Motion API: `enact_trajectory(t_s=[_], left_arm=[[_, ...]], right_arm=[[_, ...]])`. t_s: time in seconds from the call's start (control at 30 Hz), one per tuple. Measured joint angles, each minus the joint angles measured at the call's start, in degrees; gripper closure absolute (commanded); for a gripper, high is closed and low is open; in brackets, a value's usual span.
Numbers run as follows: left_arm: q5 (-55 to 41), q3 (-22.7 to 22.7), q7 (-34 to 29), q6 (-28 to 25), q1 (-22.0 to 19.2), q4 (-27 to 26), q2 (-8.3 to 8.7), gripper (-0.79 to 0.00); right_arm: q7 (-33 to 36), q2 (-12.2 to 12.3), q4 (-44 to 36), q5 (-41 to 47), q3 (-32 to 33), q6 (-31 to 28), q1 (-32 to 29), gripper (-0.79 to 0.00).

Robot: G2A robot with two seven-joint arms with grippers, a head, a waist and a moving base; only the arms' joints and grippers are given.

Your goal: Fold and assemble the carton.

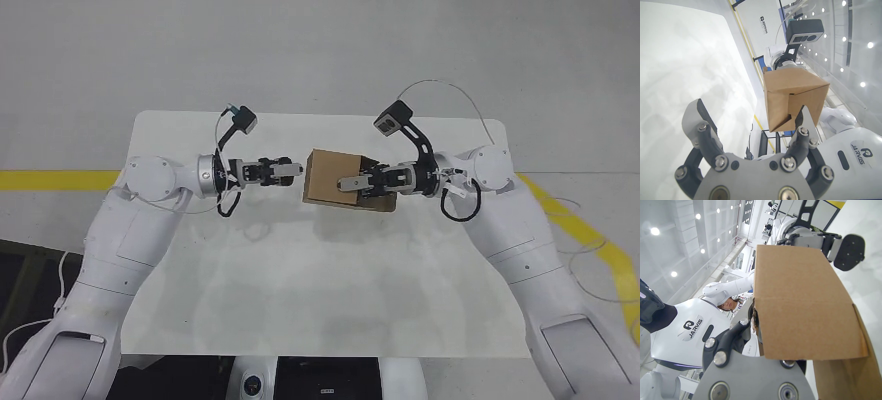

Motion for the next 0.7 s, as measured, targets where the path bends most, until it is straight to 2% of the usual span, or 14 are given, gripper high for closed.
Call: enact_trajectory(t_s=[0.43,0.7], left_arm=[[13.62,-4.6,-2.11,-9.78,4.38,-6.14,2.41,-0.785],[25.88,-8.22,4.16,-17.64,9.58,-11.8,3.83,-0.785]], right_arm=[[-0.18,-0.02,7.1,-9.15,-2.47,1.57,1.62,0.0],[-1.99,-1.37,11.93,-11.75,-6.25,2.72,2.2,0.0]])
